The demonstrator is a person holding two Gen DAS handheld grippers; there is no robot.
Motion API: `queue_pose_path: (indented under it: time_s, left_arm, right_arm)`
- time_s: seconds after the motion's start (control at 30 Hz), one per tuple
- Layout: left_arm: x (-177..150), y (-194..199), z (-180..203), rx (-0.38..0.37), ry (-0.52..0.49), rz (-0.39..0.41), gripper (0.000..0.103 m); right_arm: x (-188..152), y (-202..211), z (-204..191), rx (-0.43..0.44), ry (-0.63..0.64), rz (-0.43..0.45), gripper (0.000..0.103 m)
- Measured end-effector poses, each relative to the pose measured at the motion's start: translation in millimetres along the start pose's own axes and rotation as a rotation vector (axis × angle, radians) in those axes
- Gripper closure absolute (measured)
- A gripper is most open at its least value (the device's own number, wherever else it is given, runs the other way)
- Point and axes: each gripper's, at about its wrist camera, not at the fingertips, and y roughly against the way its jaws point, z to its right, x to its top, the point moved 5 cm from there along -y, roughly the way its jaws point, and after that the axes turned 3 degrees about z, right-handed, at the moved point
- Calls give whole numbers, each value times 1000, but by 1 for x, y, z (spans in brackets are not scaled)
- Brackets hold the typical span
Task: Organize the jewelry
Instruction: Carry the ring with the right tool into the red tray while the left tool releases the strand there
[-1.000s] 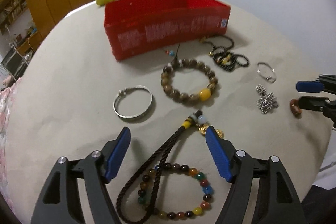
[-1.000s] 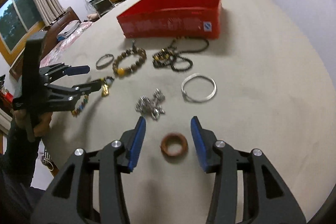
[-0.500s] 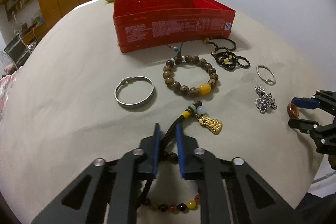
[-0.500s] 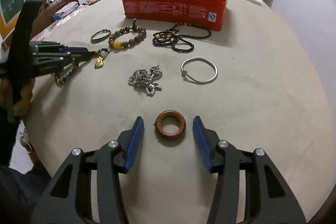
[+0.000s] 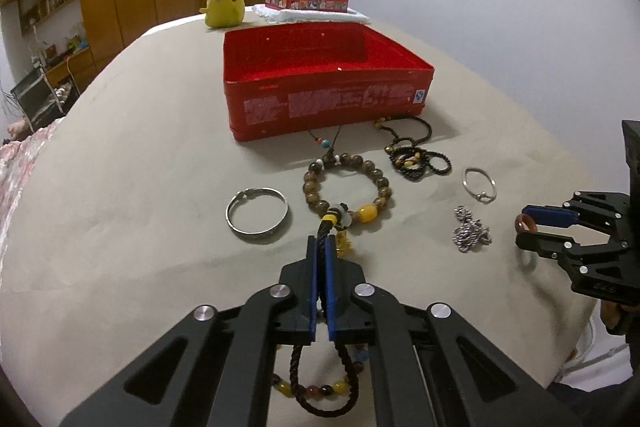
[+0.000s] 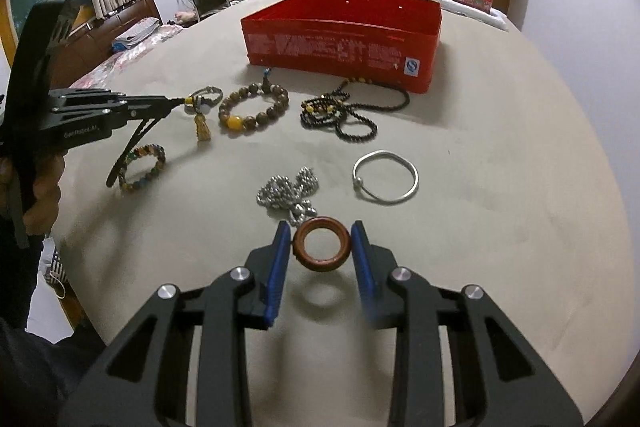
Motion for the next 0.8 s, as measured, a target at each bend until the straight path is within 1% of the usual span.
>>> queue_pose_path:
  time_s: [0.37,0.8]
  left_arm:
    - [15,34,11,4,-11,55,100]
    - [25,51,13,13,-13,80,100]
  right_arm:
    - [19,12,-4,10,19,37,73]
    - [58,26,-8,7,61,94,73]
